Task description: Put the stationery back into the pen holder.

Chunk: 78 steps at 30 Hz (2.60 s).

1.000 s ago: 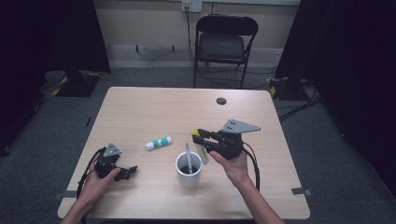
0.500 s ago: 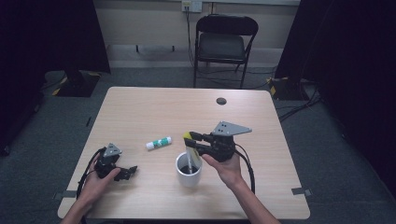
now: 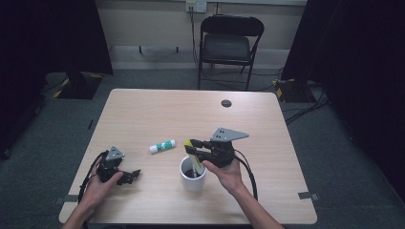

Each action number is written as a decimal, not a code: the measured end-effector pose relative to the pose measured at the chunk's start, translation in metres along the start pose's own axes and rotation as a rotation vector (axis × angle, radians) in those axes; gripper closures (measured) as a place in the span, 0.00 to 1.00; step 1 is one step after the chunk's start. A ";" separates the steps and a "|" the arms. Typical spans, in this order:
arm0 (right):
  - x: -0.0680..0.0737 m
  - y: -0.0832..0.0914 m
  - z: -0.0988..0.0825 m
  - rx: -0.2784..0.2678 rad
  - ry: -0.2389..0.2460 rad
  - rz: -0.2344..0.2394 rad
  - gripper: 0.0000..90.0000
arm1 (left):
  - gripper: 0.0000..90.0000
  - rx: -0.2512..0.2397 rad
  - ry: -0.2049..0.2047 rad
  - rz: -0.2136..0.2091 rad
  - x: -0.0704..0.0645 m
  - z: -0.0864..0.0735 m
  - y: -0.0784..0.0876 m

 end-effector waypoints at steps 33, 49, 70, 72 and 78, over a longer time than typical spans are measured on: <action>-0.012 0.015 -0.041 0.127 -0.007 -0.026 0.75 | 0.00 -0.002 0.002 0.002 0.000 0.000 0.000; -0.010 0.028 -0.054 0.154 -0.003 -0.029 0.74 | 0.00 -0.002 0.001 0.001 0.000 0.000 0.000; -0.026 0.040 -0.058 0.140 -0.047 -0.088 0.63 | 0.00 -0.002 0.003 0.002 0.000 0.000 0.000; -0.028 0.042 -0.059 0.141 -0.049 -0.096 0.63 | 0.00 -0.002 0.003 0.001 0.000 0.000 0.000; -0.042 0.053 -0.063 0.136 -0.061 -0.137 0.62 | 0.00 -0.001 0.003 0.003 0.000 0.000 0.000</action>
Point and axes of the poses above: each handheld gripper's, and its own axes: y roughly backward along the jaws, z roughly out of its top, x roughly to its left, the point moved 10 cm from there along -y, roughly forward along the jaws, and after that the axes turned 1 degree about -z, right-handed, at the moved point
